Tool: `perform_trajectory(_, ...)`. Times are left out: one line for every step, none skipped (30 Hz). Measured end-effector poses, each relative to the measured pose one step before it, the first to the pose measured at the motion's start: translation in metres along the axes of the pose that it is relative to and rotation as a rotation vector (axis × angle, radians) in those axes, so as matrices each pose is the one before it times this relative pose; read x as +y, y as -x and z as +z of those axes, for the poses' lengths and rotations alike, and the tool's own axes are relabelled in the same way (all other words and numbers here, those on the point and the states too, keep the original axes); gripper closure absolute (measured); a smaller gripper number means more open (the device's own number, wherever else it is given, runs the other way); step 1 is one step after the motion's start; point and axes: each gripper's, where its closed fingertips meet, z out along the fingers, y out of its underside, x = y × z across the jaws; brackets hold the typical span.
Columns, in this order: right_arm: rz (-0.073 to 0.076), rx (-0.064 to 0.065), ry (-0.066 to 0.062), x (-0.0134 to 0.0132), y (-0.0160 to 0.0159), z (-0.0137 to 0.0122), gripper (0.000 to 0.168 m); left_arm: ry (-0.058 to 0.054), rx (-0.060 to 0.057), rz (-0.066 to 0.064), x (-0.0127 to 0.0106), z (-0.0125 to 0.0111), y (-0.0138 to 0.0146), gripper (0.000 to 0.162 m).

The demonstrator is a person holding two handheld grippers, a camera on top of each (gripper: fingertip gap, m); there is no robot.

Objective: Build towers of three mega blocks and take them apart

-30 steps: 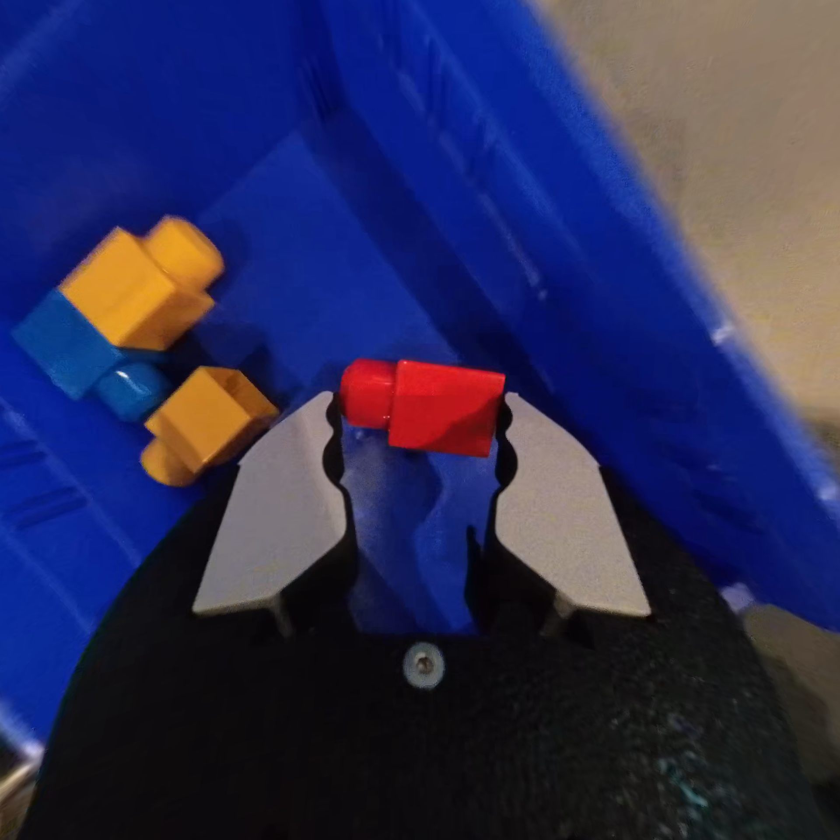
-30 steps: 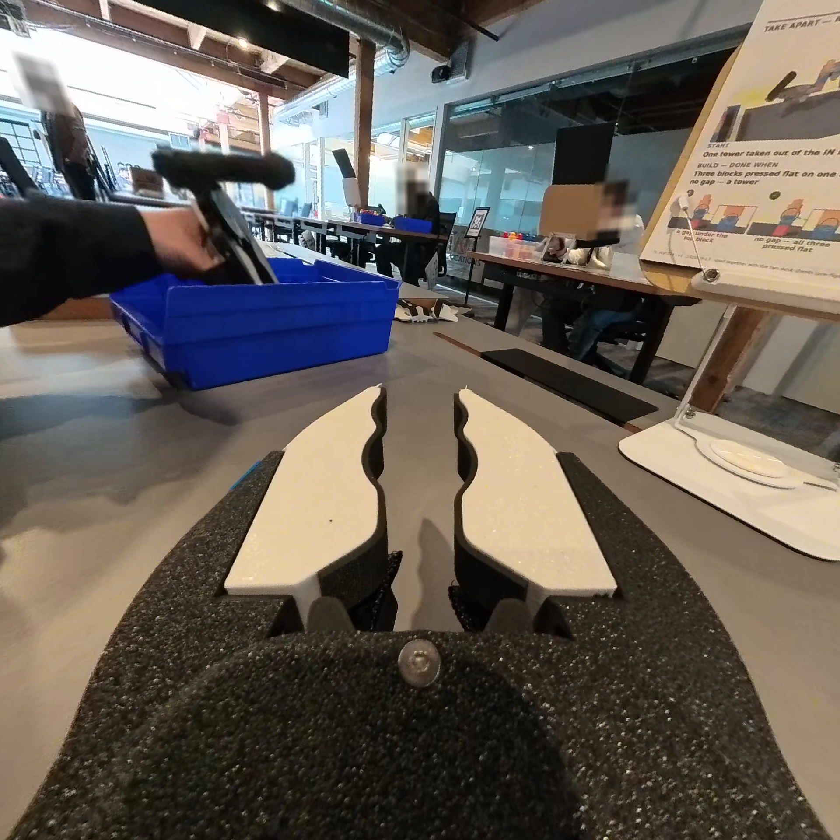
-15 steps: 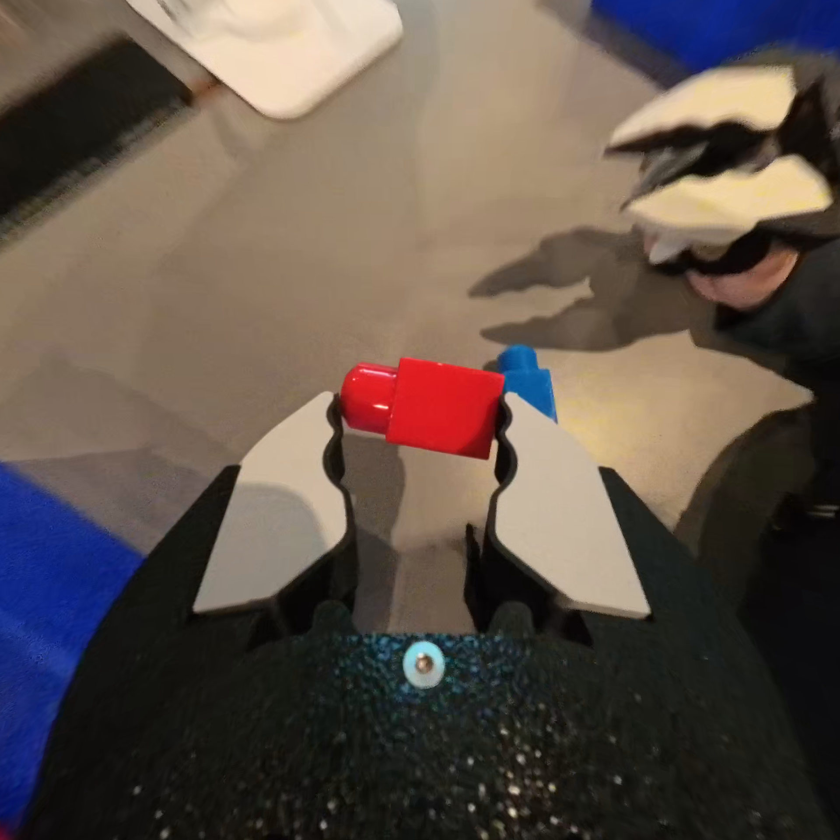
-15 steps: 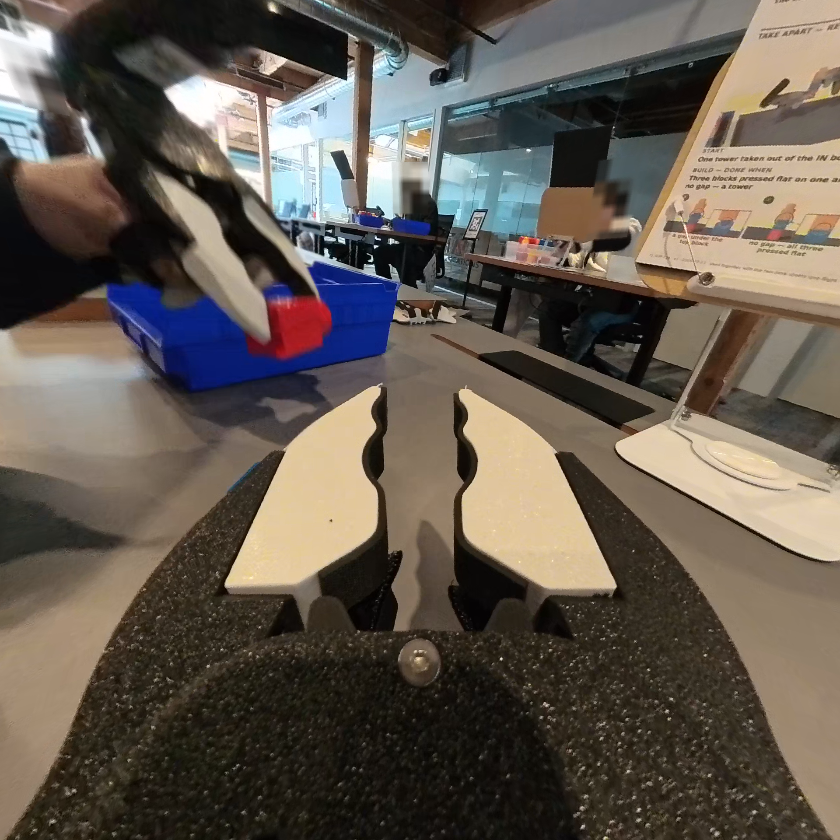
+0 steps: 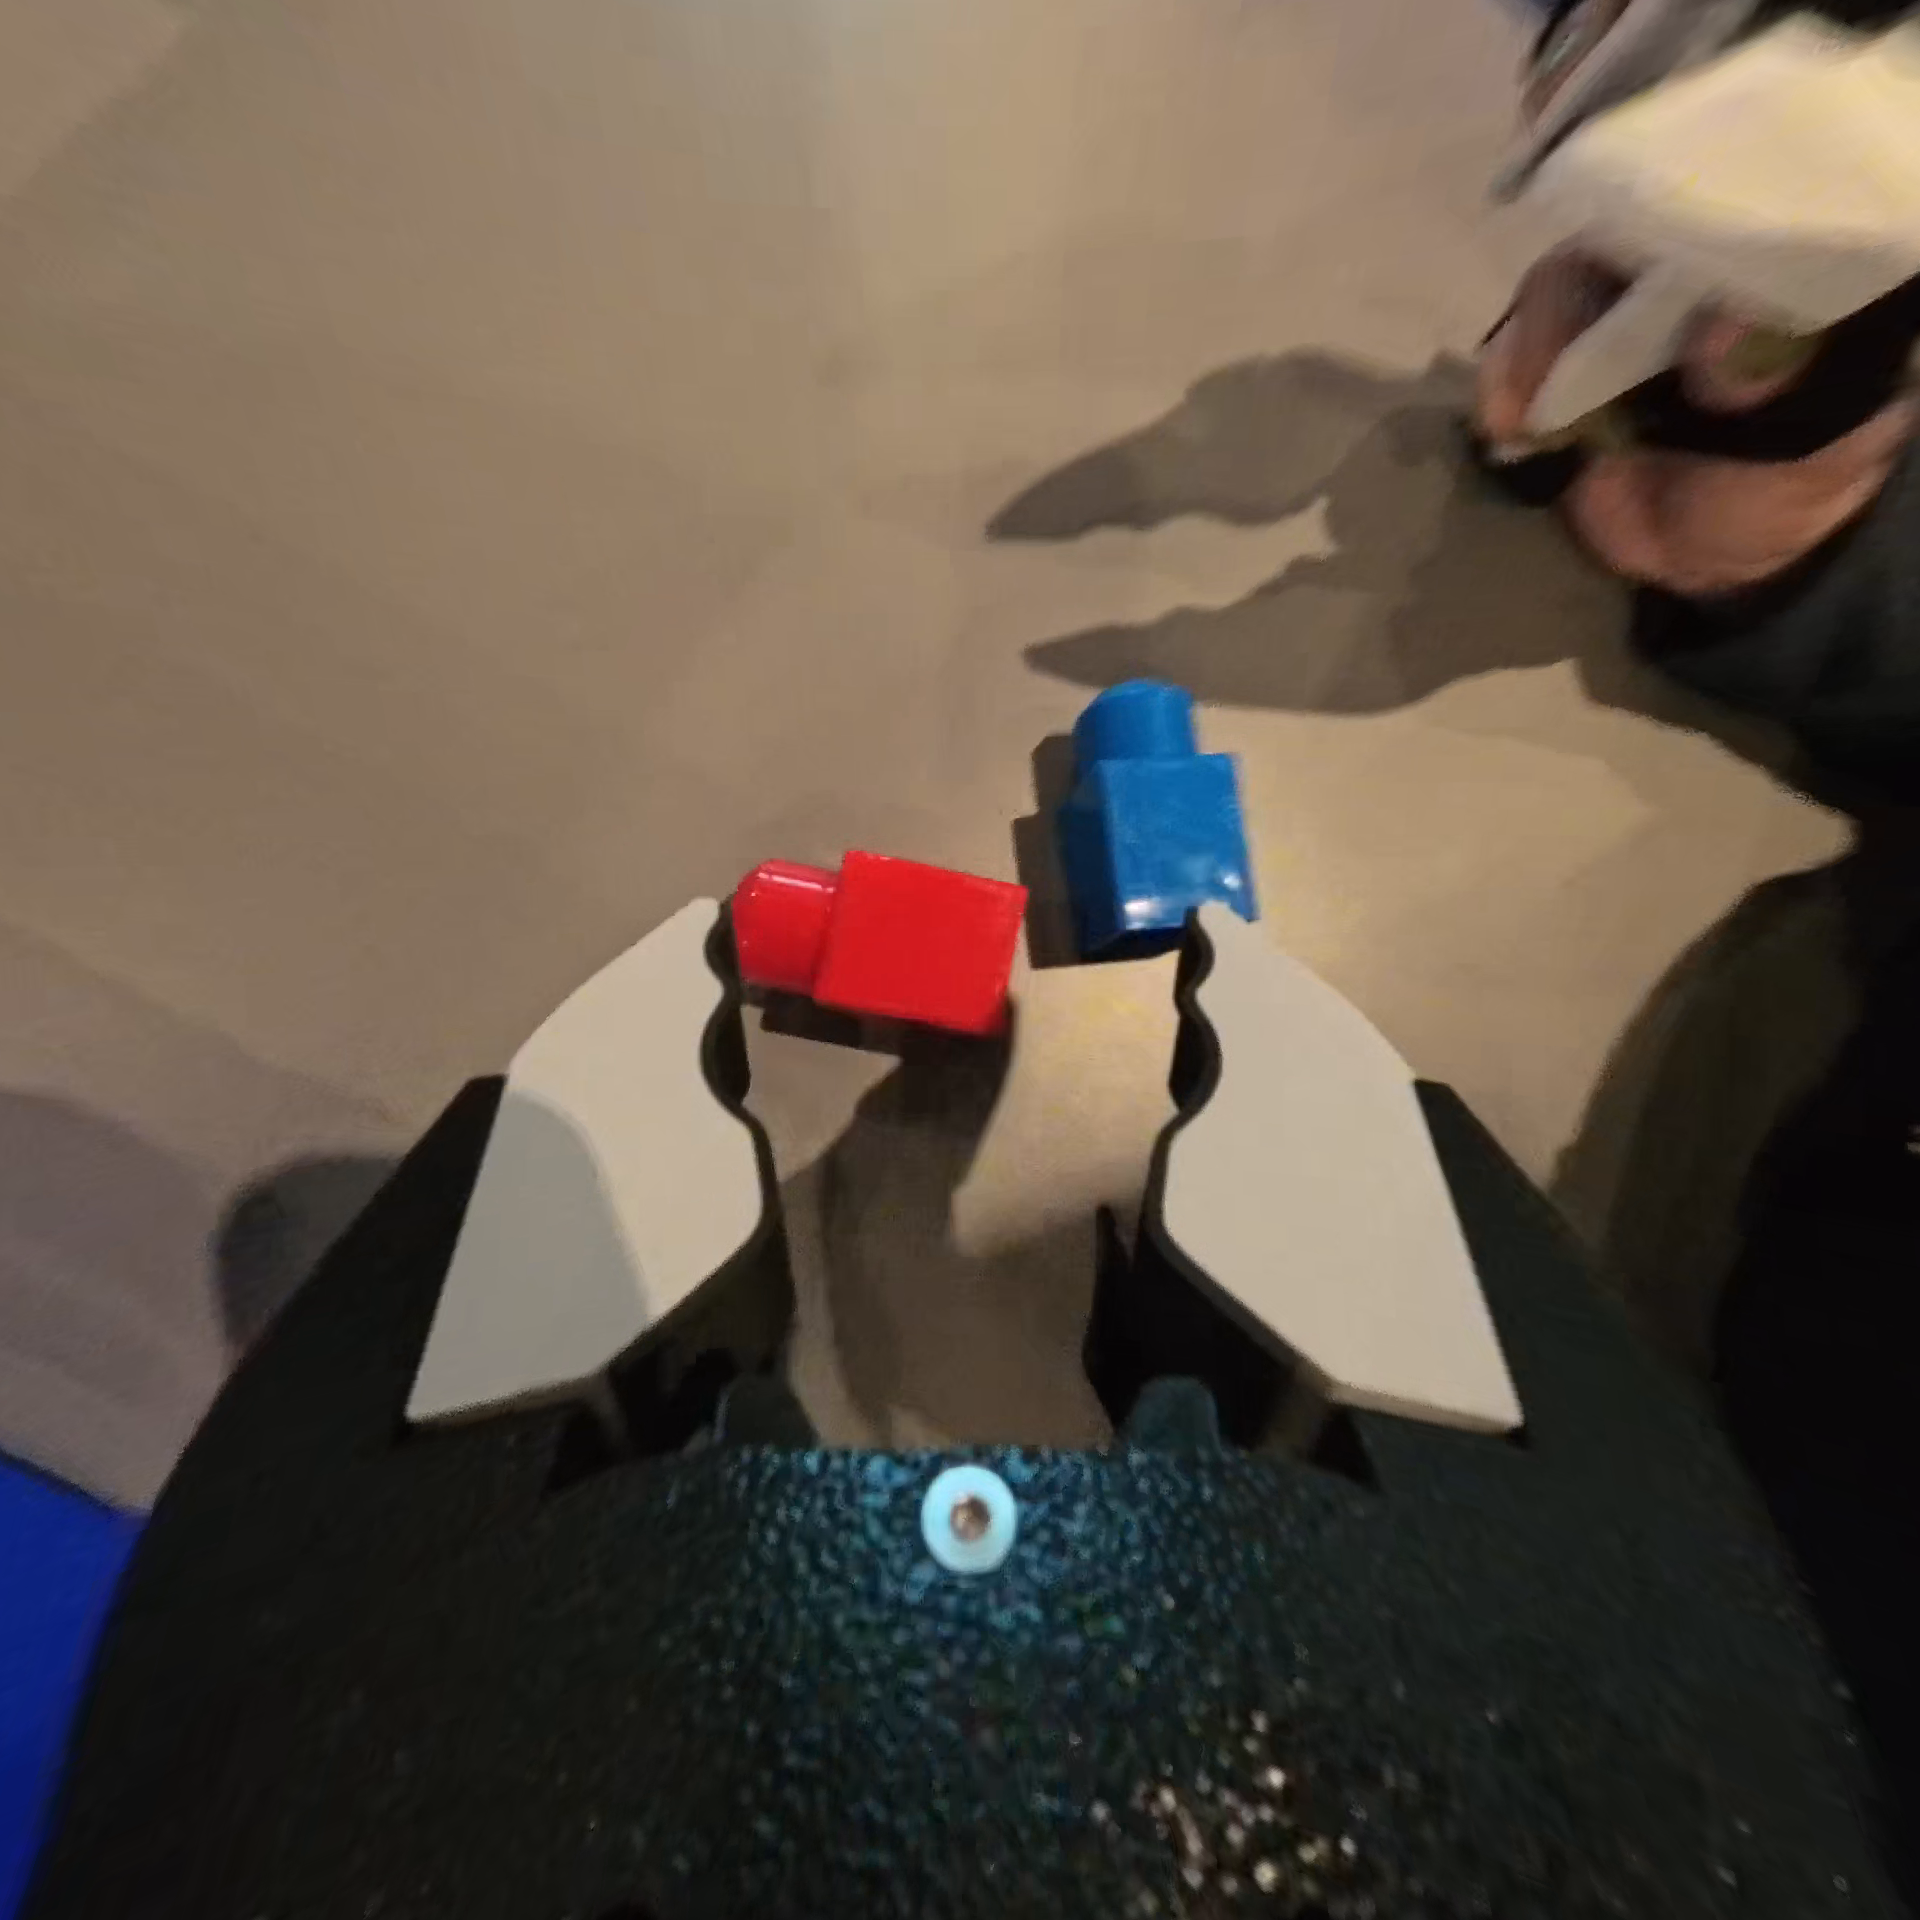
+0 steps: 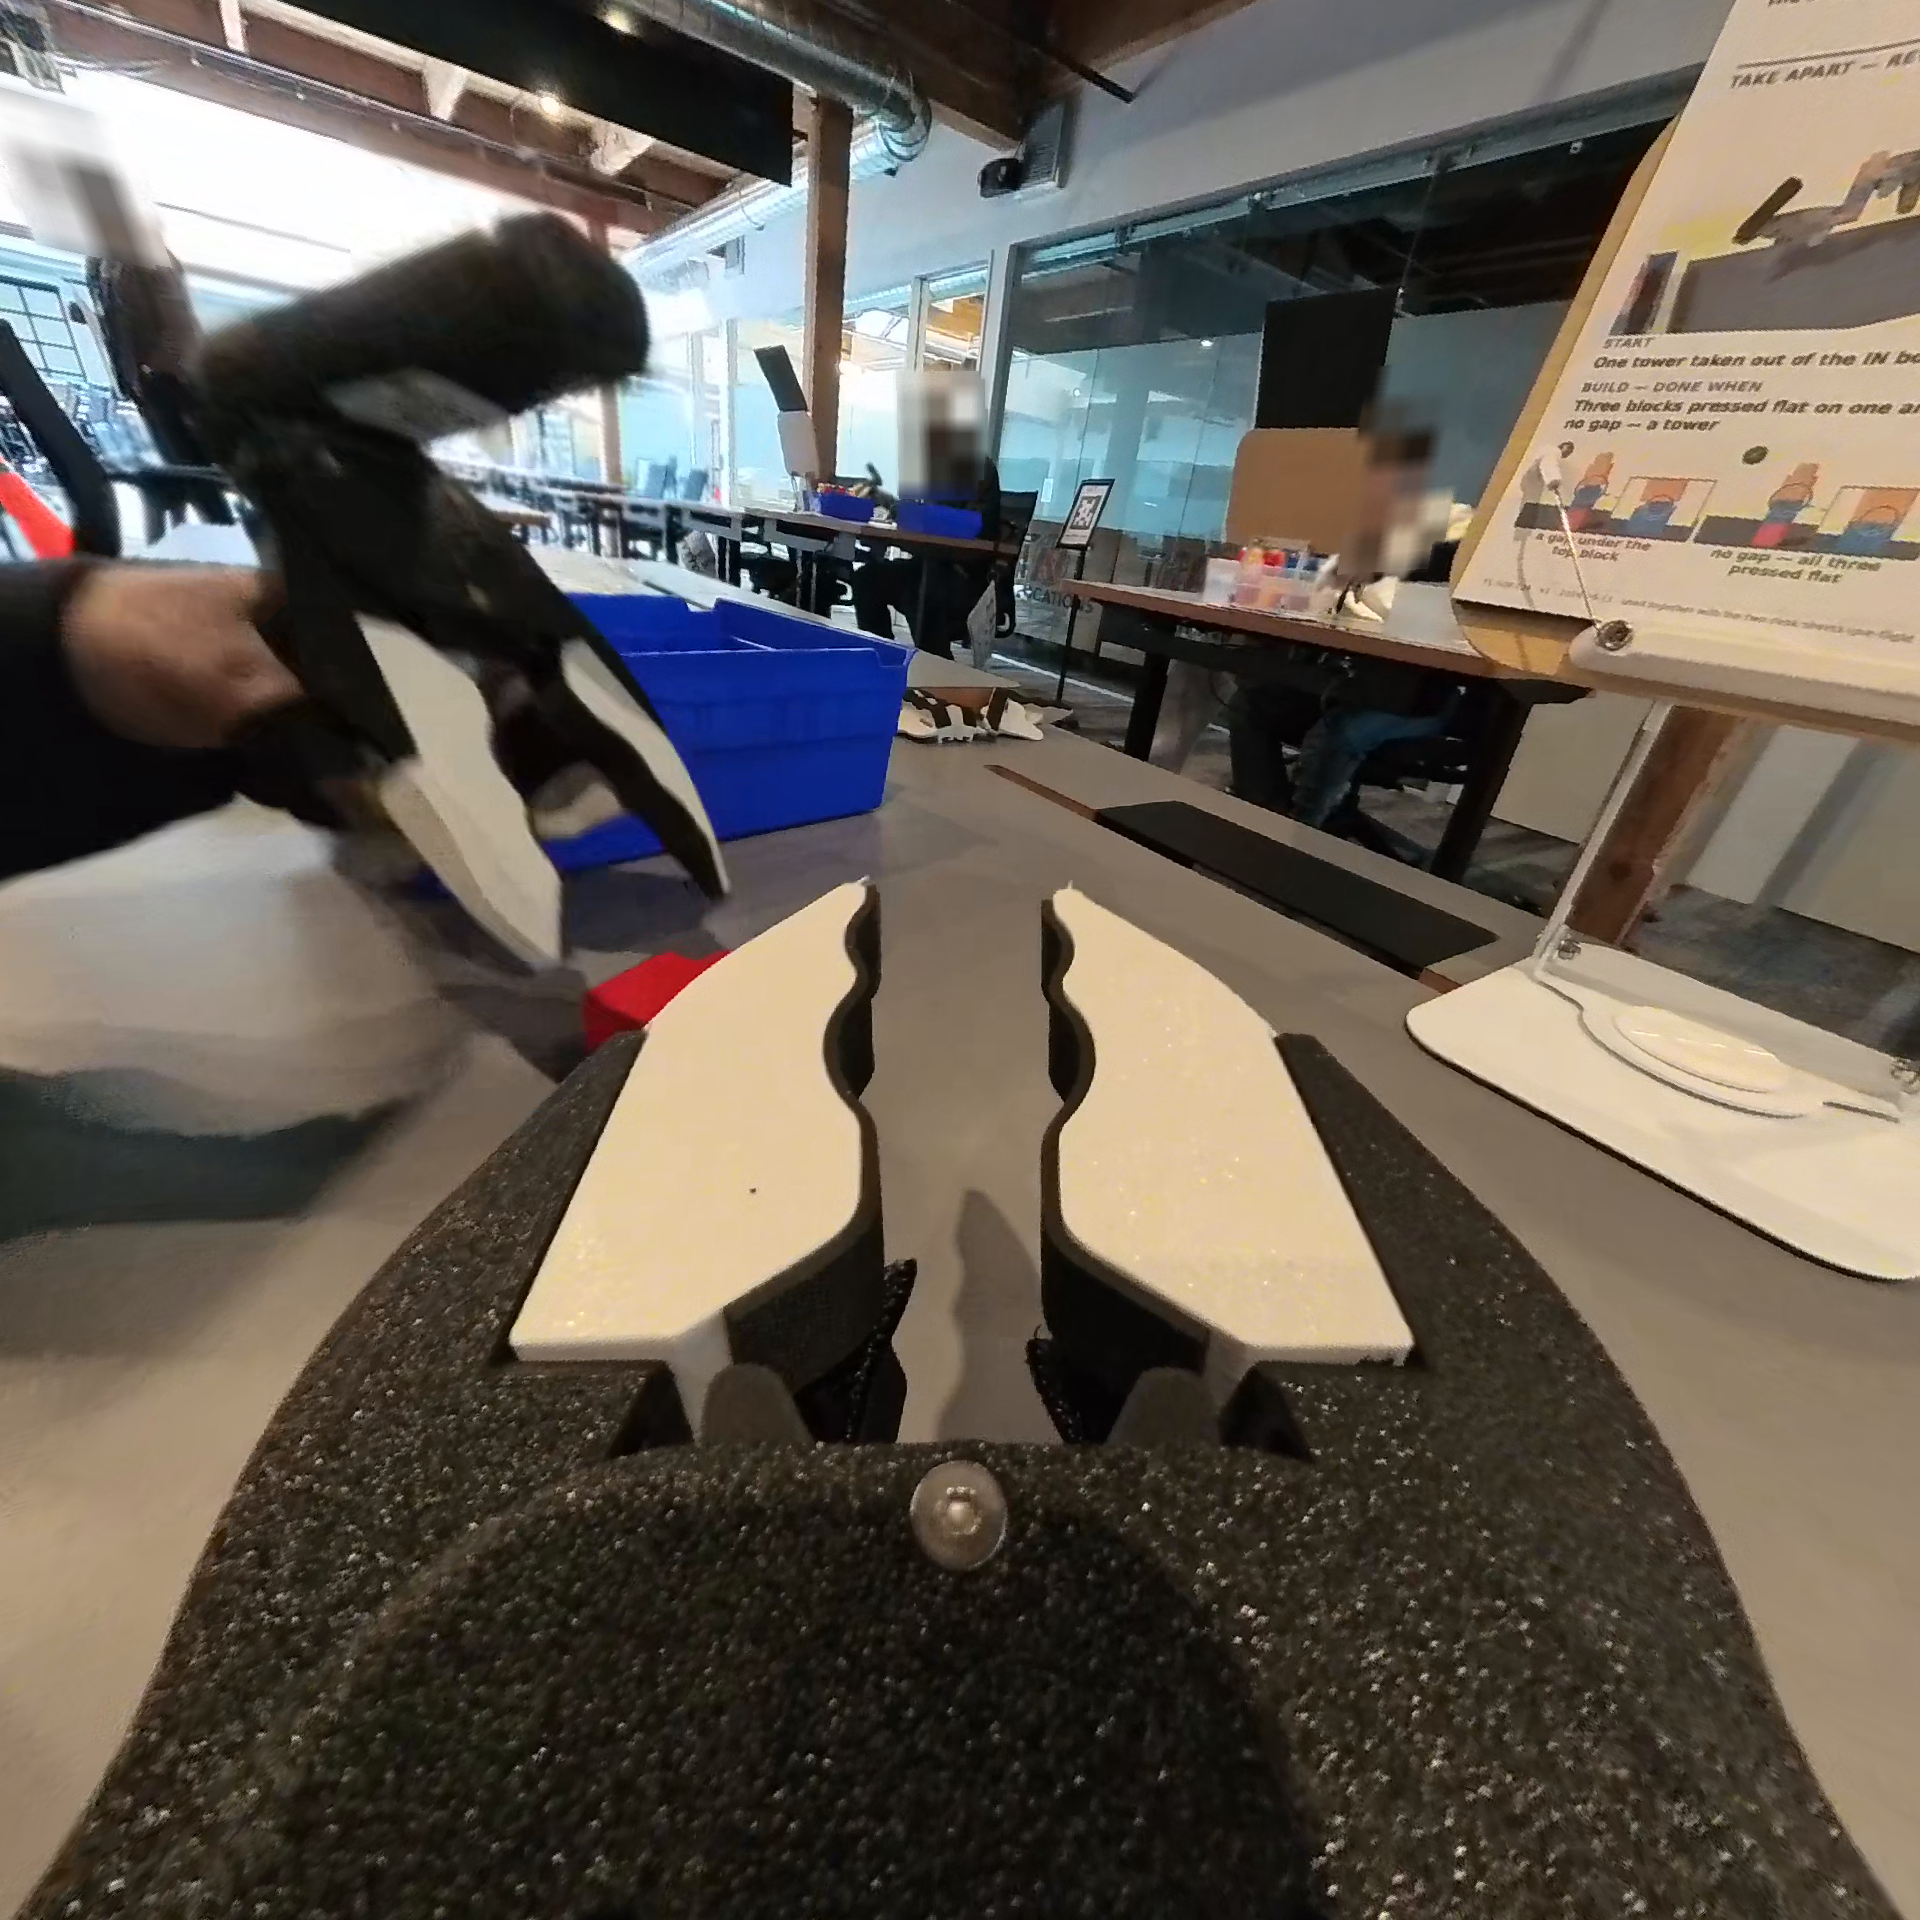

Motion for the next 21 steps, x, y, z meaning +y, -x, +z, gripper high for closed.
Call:
perform_trajectory(-0.0007, 0.005, -0.003, -0.00053, -0.00088, -0.00043, 0.139, -0.0464, 0.0007, -0.0139, -0.00773, -0.01607, -0.0023, 0.082)
perform_trajectory(-0.0007, 0.0038, -0.0041, -0.0007, -0.00072, -0.00063, 0.139, -0.0626, -0.0203, -0.0177, -0.01029, -0.02125, 0.00115, 0.083)
perform_trajectory(0.0012, 0.0012, -0.0035, -0.00068, -0.00035, -0.00031, 0.139, -0.0802, -0.0516, -0.0202, -0.0126, -0.02496, 0.00743, 0.09)
perform_trajectory(0.0033, 0.0005, -0.002, -0.00025, -0.00023, -0.00016, 0.139, -0.082, -0.081, -0.0186, -0.01249, -0.02644, 0.01529, 0.098)
perform_trajectory(0.0028, -0.0011, -0.0015, -0.00016, 0.00013, 0.00016, 0.139, -0.0579, -0.0986, -0.0199, -0.00905, -0.02452, 0.02267, 0.101)
perform_trajectory(0.0017, -0.0032, -0.0007, -0.00007, 0.00053, 0.00019, 0.139, -0.0067, -0.1064, -0.0265, -0.00135, -0.01923, 0.02894, 0.097)
perform_trajectory(0.0012, -0.0037, 0.0007, 0.00012, 0.00075, 0.00046, 0.139, 0.0437, -0.1, -0.0297, 0.00709, -0.01239, 0.03155, 0.092)
perform_trajectory(0.0002, -0.0035, 0.0015, 0.00031, 0.0008, 0.0004, 0.139, 0.0672, -0.0814, -0.0299, 0.01171, -0.00517, 0.03021, 0.089)
perform_trajectory(-0.0014, -0.0023, 0.0012, 0.00016, 0.00066, 0.00044, 0.139, 0.0681, -0.0595, -0.0284, 0.01223, 0.00091, 0.02672, 0.088)
perform_trajectory(-0.0021, -0.002, 0.0003, -0.00001, 0.00066, 0.00016, 0.139, 0.0627, -0.0427, -0.0196, 0.01086, 0.00546, 0.02282, 0.089)
perform_trajectory(-0.0022, -0.0013, 0.0003, 0.0, 0.00042, 0.00015, 0.139, 0.0643, -0.0338, -0.007, 0.01024, 0.00824, 0.01896, 0.09)
perform_trajectory(-0.002, 0.0008, 0.0017, 0.0003, -0.00003, -0.00004, 0.14, 0.0683, -0.0324, 0.0105, 0.00936, 0.00955, 0.01583, 0.092)
perform_trajectory(-0.0005, 0.0013, 0.0019, 0.00037, -0.00028, 0.00006, 0.14, 0.0671, -0.0316, 0.0251, 0.00815, 0.00974, 0.01277, 0.092)
perform_trajectory(0.0012, 0.0008, 0.0007, 0.00012, -0.0003, -0.00007, 0.14, 0.0598, -0.0286, 0.0276, 0.00614, 0.00967, 0.00985, 0.092)
perform_trajectory(0.0017, 0.0011, 0.0003, 0.00018, -0.00035, -0.00013, 0.14, 0.0568, -0.0117, 0.0233, 0.00506, 0.00922, 0.00563, 0.091)
perform_trajectory(0.0007, 0.0013, 0.0001, 0.00004, -0.00033, 0.00005, 0.14, 0.0566, 0.0045, 0.0195, 0.00456, 0.00883, 0.00224, 0.091)
perform_trajectory(-0.0002, 0.0004, 0.0002, 0.00003, -0.00013, -0.00009, 0.14, 0.0513, 0.0025, 0.0164, 0.00355, 0.00825, 0.00195, 0.091)
perform_trajectory(-0.0003, -0.0006, 0.0002, 0.00003, 0.00012, 0.00006, 0.14, 0.0428, -0.0007, 0.0166, 0.00226, 0.00777, 0.00214, 0.091)
perform_trajectory(-0.0008, -0.0004, 0.0005, 0.00016, 0.00014, 0.0001, 0.14, 0.0273, 0.0003, 0.0185, -0.00004, 0.00681, 0.00165, 0.091)
perform_trajectory(-0.001, -0.0007, 0.0009, 0.0001, 0.00029, 0.0001, 0.14, 0.0052, 0.0004, 0.0154, -0.00298, 0.00564, 0.00145, 0.091)
perform_trajectory(-0.0006, -0.0011, 0.0007, 0.00008, 0.00023, 0.0001, 0.14, -0.0115, 0.0024, 0.011, -0.0051, 0.00429, 0.00115, 0.092)
